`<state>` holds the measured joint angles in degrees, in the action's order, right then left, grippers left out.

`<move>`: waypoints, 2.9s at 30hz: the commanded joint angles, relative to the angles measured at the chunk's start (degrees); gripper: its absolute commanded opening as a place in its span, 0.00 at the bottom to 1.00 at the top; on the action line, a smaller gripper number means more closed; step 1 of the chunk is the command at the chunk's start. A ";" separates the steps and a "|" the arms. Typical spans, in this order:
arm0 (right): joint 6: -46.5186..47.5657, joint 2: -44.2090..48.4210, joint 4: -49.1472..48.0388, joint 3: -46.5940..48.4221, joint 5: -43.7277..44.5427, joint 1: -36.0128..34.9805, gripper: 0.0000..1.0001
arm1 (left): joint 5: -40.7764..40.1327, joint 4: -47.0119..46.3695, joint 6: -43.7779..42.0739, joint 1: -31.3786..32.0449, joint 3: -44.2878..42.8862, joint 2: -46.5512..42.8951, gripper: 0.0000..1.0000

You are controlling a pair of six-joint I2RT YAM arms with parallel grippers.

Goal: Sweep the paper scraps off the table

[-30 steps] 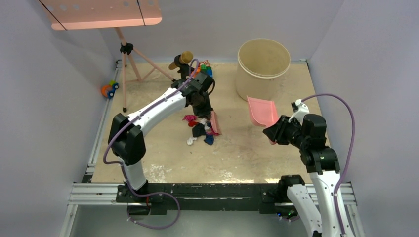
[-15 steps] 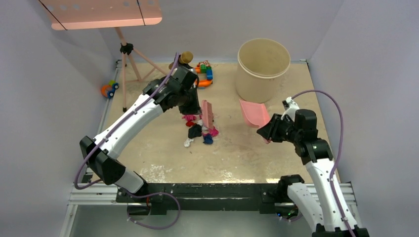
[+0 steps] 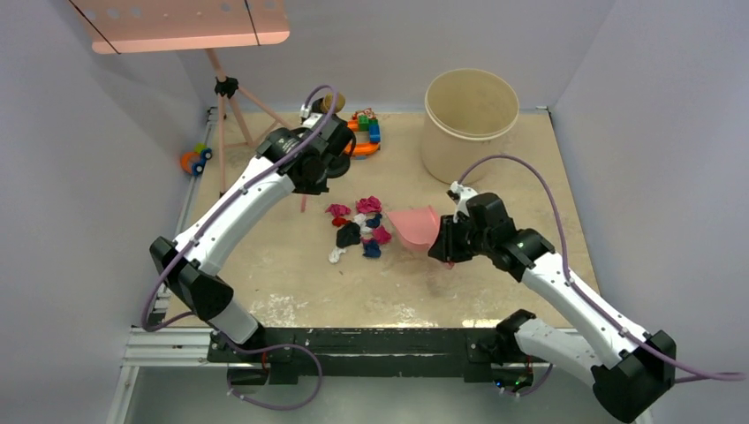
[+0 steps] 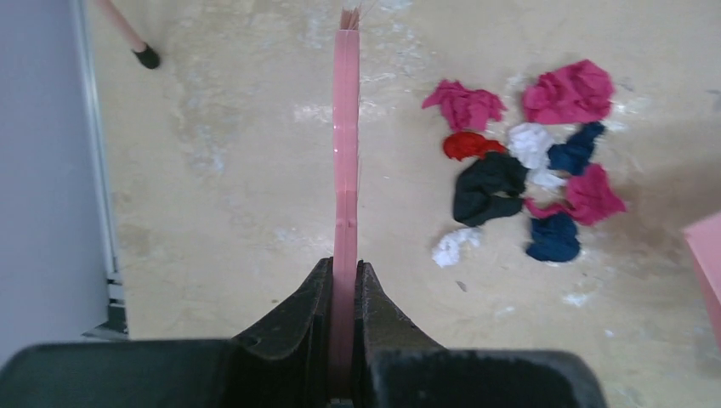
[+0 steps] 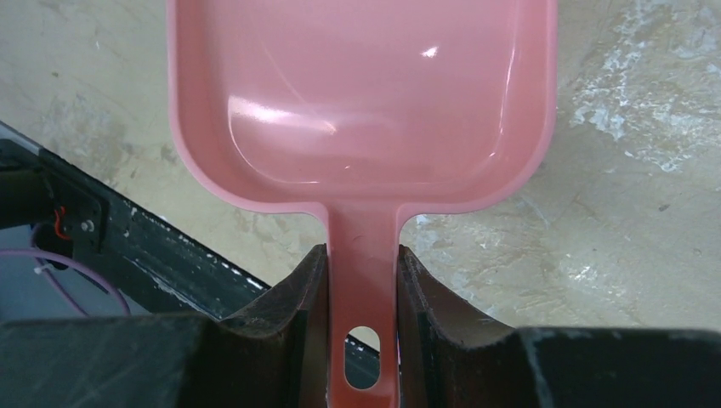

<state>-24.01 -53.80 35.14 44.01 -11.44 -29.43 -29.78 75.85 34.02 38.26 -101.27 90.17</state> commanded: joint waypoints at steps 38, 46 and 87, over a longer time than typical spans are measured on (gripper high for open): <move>1.17 -27.08 4.22 9.82 23.60 -36.33 0.00 | 4.56 2.61 -27.14 -1.92 -21.19 27.07 0.00; 6.52 -27.30 3.27 11.34 20.61 -30.85 0.00 | 3.75 4.29 -29.76 -1.92 -23.79 30.84 0.00; 10.27 -30.29 2.90 12.20 15.22 -23.00 0.00 | 44.54 8.63 -45.49 2.74 -28.94 36.94 0.00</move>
<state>-12.21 -84.82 39.03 56.64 4.49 -52.90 -1.56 82.15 -12.64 40.01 -129.64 129.25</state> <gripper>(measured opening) 0.307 0.121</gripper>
